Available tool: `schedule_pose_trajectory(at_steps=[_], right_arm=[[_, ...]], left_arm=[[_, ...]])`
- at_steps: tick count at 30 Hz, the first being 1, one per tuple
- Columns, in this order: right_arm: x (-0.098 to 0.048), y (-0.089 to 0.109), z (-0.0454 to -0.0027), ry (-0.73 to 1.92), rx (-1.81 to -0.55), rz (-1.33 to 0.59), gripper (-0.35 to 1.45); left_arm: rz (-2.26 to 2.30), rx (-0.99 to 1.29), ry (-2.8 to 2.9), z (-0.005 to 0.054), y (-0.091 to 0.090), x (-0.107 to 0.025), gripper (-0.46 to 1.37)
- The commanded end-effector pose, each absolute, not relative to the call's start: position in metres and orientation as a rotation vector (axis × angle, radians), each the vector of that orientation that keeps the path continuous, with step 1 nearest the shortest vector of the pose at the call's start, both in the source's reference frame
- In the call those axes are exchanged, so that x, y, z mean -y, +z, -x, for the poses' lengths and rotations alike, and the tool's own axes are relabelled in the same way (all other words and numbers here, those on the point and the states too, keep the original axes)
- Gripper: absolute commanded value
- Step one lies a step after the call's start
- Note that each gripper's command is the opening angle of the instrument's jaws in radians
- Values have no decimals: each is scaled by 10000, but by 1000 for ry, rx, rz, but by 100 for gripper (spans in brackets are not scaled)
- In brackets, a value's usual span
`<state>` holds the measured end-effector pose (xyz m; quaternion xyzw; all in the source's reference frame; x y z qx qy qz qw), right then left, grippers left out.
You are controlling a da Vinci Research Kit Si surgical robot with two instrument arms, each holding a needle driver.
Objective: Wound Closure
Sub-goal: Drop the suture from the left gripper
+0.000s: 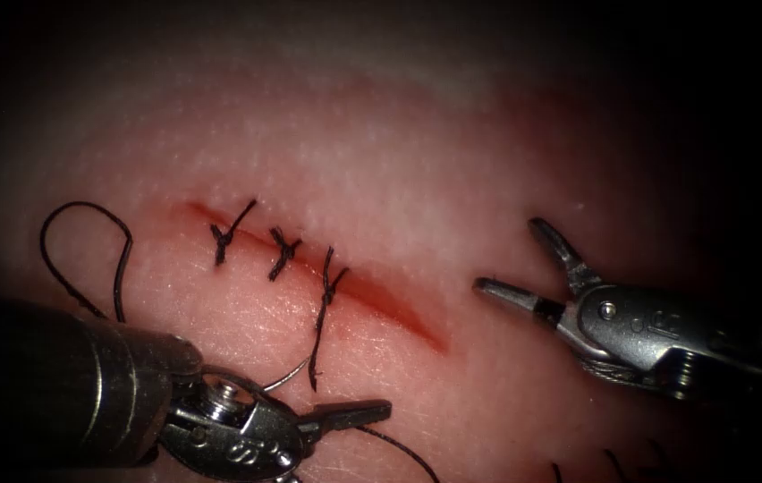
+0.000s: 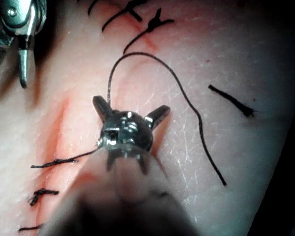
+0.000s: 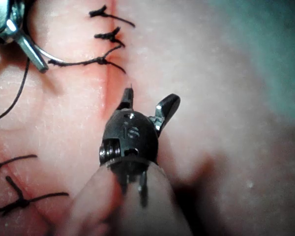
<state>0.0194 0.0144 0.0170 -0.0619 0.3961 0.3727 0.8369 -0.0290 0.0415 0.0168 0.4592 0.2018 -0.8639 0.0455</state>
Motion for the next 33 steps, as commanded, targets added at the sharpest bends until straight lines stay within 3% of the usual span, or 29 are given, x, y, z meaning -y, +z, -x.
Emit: schedule_pose_trajectory(at_steps=[1,12,16,19,21,23,28,29,32,33], right_arm=[[-143,172,-194,786,-842,126,116],[-139,174,-191,781,-843,123,116],[-139,176,-192,781,-840,123,116],[-138,176,-193,781,-835,121,116],[-138,177,-193,781,-836,121,116],[-137,177,-193,780,-834,120,116],[-136,177,-193,779,-832,118,116],[-136,177,-193,779,-833,118,116],[-135,177,-193,778,-833,118,116],[-135,177,-193,778,-833,118,115]], left_arm=[[-1462,-665,-2620,286,163,-420,92],[-1950,-952,-2562,251,106,-458,85],[-2096,-1130,-2535,250,94,-464,75],[-2222,-1244,-2494,251,91,-473,77],[-2371,-1317,-2428,253,92,-482,97],[-2424,-1345,-2414,254,93,-485,98],[-2533,-1467,-2404,257,92,-494,76],[-2561,-1484,-2384,257,91,-495,76],[-2631,-1524,-2331,256,91,-497,105],[-2641,-1513,-2341,258,92,-498,99]])
